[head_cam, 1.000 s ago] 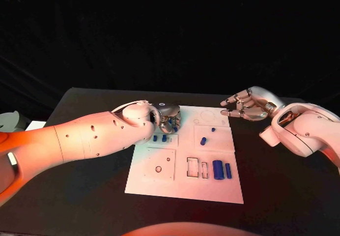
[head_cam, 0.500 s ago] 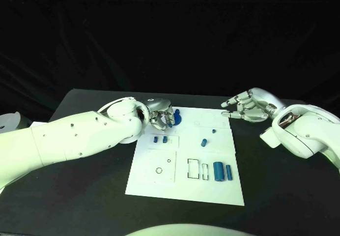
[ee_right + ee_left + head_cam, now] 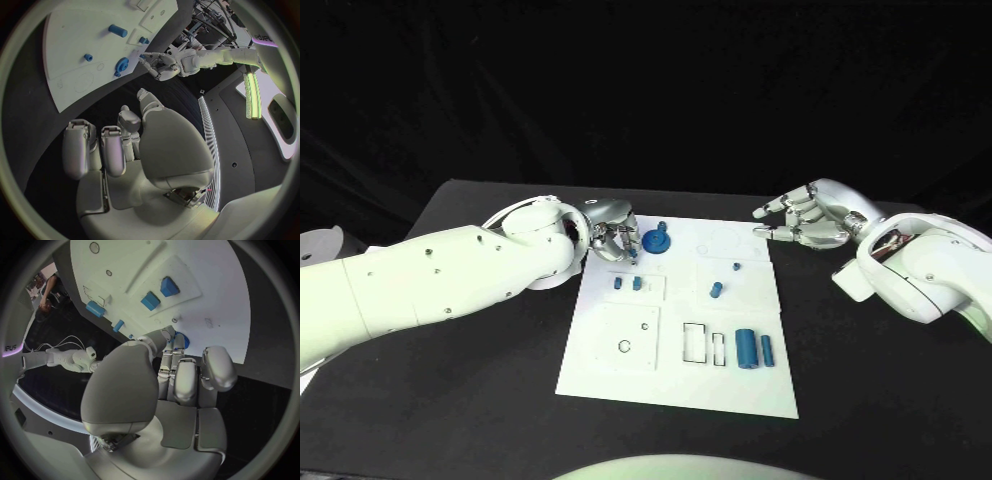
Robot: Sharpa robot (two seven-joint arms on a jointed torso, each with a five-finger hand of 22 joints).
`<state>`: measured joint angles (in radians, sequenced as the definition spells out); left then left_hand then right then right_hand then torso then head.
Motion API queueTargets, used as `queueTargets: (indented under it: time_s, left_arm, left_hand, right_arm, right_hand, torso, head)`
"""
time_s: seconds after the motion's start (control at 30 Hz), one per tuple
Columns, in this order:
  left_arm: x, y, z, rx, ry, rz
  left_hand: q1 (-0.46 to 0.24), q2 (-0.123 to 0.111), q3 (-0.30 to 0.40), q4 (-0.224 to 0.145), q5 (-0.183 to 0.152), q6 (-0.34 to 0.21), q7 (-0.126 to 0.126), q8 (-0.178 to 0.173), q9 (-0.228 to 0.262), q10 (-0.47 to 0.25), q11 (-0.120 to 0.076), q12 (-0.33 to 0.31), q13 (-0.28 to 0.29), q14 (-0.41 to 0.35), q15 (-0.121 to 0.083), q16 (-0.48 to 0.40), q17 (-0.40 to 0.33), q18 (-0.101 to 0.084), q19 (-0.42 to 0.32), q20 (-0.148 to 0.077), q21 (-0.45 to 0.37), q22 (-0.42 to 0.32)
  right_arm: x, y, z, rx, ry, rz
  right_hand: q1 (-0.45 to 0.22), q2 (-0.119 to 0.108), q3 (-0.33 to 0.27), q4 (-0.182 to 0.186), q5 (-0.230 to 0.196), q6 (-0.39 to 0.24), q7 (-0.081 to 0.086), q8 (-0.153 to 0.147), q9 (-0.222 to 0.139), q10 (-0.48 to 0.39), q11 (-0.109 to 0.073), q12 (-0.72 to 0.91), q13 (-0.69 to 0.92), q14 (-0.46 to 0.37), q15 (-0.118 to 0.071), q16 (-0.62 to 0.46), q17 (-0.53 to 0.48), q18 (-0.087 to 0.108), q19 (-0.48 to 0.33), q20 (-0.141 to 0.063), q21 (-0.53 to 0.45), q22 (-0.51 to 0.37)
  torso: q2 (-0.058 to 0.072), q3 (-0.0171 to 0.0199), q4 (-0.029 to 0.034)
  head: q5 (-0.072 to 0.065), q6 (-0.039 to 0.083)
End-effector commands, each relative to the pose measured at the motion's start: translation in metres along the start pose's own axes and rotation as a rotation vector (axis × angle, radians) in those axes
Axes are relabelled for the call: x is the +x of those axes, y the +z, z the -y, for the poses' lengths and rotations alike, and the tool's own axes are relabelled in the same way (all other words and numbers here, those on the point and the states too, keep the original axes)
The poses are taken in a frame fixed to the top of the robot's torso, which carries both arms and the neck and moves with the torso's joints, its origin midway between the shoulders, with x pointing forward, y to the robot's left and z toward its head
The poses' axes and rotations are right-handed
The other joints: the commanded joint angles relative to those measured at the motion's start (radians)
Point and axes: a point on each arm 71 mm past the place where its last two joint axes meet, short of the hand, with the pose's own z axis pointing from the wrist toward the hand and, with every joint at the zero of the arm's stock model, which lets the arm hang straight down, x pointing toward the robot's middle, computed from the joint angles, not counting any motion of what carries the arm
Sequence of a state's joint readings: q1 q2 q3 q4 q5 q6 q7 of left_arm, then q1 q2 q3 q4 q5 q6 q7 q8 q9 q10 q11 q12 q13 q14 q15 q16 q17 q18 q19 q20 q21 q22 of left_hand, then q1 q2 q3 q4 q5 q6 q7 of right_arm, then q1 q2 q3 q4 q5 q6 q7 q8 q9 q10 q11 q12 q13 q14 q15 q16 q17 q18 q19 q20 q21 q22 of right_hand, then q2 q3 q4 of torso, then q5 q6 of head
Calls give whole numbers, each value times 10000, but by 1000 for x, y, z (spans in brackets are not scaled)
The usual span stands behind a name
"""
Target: Assemble the parts on the task board
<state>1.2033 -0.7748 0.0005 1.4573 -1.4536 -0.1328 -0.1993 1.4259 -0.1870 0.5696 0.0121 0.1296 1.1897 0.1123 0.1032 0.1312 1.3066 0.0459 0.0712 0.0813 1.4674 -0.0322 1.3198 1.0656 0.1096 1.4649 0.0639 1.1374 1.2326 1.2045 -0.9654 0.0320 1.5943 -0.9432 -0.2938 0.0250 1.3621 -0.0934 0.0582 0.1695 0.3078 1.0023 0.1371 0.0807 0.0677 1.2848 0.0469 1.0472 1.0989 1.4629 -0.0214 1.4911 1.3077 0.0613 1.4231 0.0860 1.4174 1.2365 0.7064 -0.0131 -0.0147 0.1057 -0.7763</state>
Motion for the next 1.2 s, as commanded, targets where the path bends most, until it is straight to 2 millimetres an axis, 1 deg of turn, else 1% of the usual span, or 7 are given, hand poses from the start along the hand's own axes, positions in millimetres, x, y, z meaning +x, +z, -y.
queueTargets:
  time_s: [0.03, 0.2, 0.37, 0.5, 0.67, 0.9, 1.2]
  left_arm:
    - [2, 0, 1, -18, -49, -278]
    - [3, 1, 1, -68, -24, -391]
    - [5, 3, 1, -132, 12, -528]
    - [7, 5, 1, -158, 58, -666]
    - [8, 5, 0, -212, 122, -758]
    - [10, 7, -1, -266, 265, -838]
    - [11, 7, -2, -303, 308, -899]
  left_hand:
    - [-122, -20, -39, -29, -35, 69, 32, -1, 16, 52, 4, -49, -6, 255, -56, 49, -10, -192, 205, -47, 24, 7]
    - [-122, -20, -39, -29, -35, 69, 32, -1, 16, 52, 4, -49, -6, 255, -56, 49, -10, -192, 205, -47, 24, 7]
    - [-134, -21, -42, -29, -35, 73, 29, -4, 14, 54, 2, -51, -6, 253, -57, 46, -23, -190, 202, -47, 15, 2]
    - [-137, -23, -43, -31, -35, 73, 28, -5, 13, 53, 2, -52, -6, 252, -57, 45, -26, -188, 200, -47, 8, -3]
    - [-137, -23, -43, -31, -35, 73, 28, -5, 13, 53, 2, -52, -6, 252, -57, 45, -26, -188, 200, -47, 8, -3]
    - [-145, -25, -45, -34, -36, 75, 26, -9, 11, 52, 1, -56, -7, 249, -57, 41, -38, -181, 192, -47, -27, -29]
    - [-154, -22, -47, -34, -38, 83, 24, -9, 11, 55, -1, -56, -6, 248, -58, 41, -42, -174, 185, -46, -58, -52]
  right_arm:
    - [1, 0, -1, -77, -69, -137]
    - [2, 0, -1, -81, -68, -141]
    - [2, 0, -1, -85, -66, -144]
    - [2, 0, -1, -88, -67, -146]
    - [2, 0, -1, -92, -66, -149]
    - [2, 0, -1, -99, -65, -154]
    - [2, 0, -1, -104, -64, -159]
  right_hand:
    - [28, 56, -47, -29, 53, 84, -11, 12, 2, 13, 6, -31, 7, 776, -58, -44, 1325, 63, 7, -86, -33, 4]
    - [35, 63, -50, -28, 52, 86, -10, 12, 2, 2, 6, -50, -14, 772, -58, -56, 1308, 65, 3, -86, -39, -7]
    - [37, 65, -51, -28, 51, 87, -10, 12, 2, -1, 6, -55, -19, 771, -58, -59, 1304, 66, 2, -87, -40, -10]
    - [37, 65, -51, -28, 51, 87, -10, 12, 2, -1, 6, -55, -19, 771, -58, -59, 1304, 66, 2, -87, -40, -10]
    - [37, 65, -51, -28, 51, 87, -10, 12, 2, -1, 6, -55, -19, 771, -58, -59, 1304, 66, 2, -87, -40, -10]
    - [37, 65, -51, -28, 51, 87, -10, 12, 2, -1, 6, -55, -19, 771, -58, -59, 1304, 66, 2, -87, -40, -10]
    - [37, 65, -51, -28, 51, 87, -10, 12, 2, -1, 6, -55, -19, 771, -58, -59, 1304, 66, 2, -87, -40, -10]
  torso:
    - [3, 15, -18]
    - [11, 17, -23]
    - [12, 10, -16]
    - [13, 6, -24]
    - [10, 10, -20]
    - [10, -3, -17]
    - [3, 6, -16]
  head:
    - [19, -14]
    - [34, -14]
    - [36, -36]
    - [40, -47]
    - [39, -56]
    - [36, -70]
    - [55, -93]
